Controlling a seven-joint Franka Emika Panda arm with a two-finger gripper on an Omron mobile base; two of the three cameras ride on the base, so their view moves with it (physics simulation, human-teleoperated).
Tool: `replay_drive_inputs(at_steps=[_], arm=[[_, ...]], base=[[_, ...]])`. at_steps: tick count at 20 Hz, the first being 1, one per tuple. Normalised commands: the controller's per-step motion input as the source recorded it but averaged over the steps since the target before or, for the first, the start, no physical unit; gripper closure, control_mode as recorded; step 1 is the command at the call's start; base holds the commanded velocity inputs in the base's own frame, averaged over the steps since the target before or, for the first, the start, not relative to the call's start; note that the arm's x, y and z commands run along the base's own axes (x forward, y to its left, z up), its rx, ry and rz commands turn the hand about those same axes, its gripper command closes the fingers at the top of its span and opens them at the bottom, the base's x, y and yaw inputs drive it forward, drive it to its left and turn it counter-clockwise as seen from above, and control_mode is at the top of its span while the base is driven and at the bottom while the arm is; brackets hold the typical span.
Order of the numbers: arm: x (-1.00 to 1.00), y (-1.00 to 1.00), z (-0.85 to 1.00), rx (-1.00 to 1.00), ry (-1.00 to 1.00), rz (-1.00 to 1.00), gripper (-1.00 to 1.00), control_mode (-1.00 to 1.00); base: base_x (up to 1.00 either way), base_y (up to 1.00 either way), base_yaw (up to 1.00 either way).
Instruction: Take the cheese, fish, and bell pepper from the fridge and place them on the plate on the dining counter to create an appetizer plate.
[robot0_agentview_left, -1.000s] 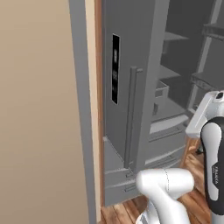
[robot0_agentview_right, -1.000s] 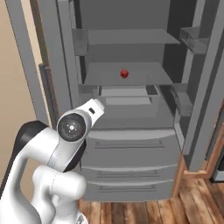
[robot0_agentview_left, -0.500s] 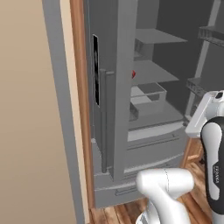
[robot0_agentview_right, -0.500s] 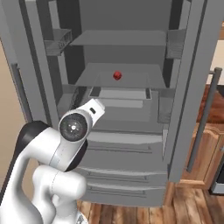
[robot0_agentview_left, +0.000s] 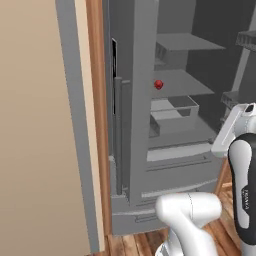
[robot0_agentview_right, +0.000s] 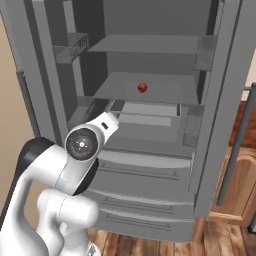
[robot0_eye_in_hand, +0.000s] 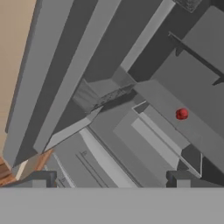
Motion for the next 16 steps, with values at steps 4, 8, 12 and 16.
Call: replay_drive_inputs(at_steps=[4, 8, 12, 16], arm=[[0.0, 0.0, 0.0, 0.0, 0.0, 0.0, -1.0, 1.0], [0.0, 0.0, 0.0, 0.0, 0.0, 0.0, -1.0, 1.0], [0.0, 0.0, 0.0, 0.0, 0.0, 0.0, -1.0, 1.0], [0.0, 0.0, 0.0, 0.0, 0.0, 0.0, -1.0, 1.0]], base=[[0.0, -0.57, 0.22], [0.0, -0.56, 0.21], [0.14, -0.1, 0.17], [0.48, 0.14, 0.1]])
